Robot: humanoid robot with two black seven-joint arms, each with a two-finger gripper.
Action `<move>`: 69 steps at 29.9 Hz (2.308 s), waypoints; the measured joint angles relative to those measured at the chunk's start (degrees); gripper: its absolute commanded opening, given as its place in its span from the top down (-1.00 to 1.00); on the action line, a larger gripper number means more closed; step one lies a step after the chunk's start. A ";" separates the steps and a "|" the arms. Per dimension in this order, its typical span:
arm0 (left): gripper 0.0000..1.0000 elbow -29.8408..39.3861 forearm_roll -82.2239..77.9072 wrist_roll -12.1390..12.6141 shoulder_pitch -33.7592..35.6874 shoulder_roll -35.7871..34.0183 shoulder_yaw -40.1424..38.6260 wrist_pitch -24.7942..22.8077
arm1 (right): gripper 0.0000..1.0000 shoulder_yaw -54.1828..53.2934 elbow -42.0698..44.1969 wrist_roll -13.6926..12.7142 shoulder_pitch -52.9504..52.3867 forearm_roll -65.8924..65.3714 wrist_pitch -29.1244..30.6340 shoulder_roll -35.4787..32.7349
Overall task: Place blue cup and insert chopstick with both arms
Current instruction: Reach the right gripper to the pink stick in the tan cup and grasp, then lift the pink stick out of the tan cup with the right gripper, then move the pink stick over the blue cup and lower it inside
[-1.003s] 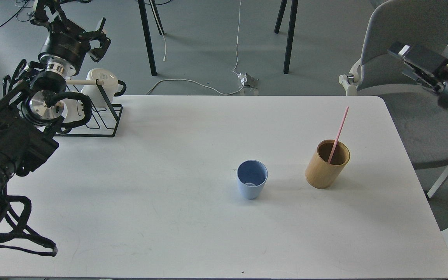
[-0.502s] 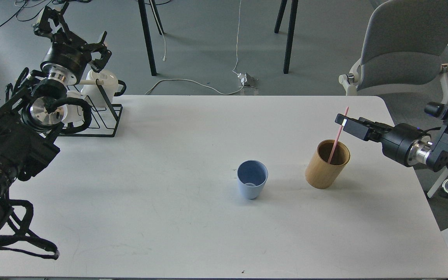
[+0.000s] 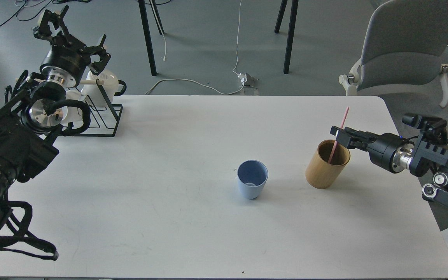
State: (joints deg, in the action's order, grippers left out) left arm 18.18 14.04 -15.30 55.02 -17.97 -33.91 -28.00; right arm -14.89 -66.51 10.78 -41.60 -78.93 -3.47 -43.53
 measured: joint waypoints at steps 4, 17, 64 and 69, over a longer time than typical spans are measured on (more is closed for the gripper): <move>-0.99 -0.03 0.01 0.00 0.02 -0.23 -0.19 0.00 | 0.95 0.03 -0.05 -0.28 0.06 -0.60 0.05 0.01; -0.99 0.02 0.03 0.00 0.75 -0.40 -0.28 0.01 | 0.98 -0.34 -10.12 -0.15 -5.17 -0.16 0.75 -9.68; -0.99 0.11 0.02 0.01 0.88 -4.72 -0.55 0.00 | 0.58 3.33 -8.82 -1.80 -14.10 2.20 12.35 11.06; -0.99 0.05 0.03 -0.15 0.83 -4.74 -0.49 0.00 | 0.40 3.46 -8.03 -1.89 -13.28 2.20 12.34 12.26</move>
State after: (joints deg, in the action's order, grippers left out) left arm 18.23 14.06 -15.45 55.85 -22.71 -34.39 -28.00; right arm -11.43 -74.54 8.89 -54.88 -76.73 8.87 -31.27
